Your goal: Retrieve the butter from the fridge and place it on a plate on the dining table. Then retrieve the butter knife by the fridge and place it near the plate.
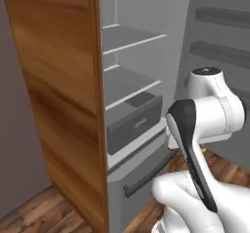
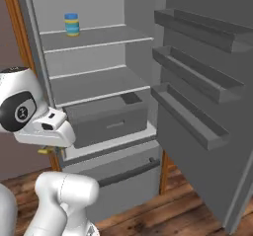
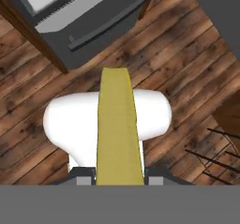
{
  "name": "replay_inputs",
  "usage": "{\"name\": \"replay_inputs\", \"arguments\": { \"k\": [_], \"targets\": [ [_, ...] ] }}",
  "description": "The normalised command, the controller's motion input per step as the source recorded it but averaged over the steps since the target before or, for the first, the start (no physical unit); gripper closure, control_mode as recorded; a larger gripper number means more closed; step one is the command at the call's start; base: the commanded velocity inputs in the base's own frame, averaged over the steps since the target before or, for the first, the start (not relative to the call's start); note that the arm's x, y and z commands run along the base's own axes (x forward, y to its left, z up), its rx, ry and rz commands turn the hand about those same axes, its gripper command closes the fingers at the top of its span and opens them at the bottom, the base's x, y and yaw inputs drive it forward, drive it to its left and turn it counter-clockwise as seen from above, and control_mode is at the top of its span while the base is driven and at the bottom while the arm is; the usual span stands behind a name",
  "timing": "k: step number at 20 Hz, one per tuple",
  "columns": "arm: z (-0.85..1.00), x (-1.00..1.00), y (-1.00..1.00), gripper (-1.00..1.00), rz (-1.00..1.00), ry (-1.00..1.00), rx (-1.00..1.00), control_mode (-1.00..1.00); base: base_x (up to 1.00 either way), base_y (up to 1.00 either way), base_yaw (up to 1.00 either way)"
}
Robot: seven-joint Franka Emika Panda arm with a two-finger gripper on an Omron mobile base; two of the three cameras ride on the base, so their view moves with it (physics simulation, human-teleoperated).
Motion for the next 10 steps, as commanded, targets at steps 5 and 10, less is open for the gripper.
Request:
{"name": "replay_inputs", "arguments": {
  "k": [5, 10],
  "targets": [
    [0.00, 0.00, 0.00, 1.00, 0.00, 0.00, 0.00, 1.00, -0.62, 0.02, -0.80],
    [0.00, 0.00, 0.00, 1.00, 0.00, 0.00, 0.00, 1.00, -0.87, 0.17, -0.76]
  ]
}}
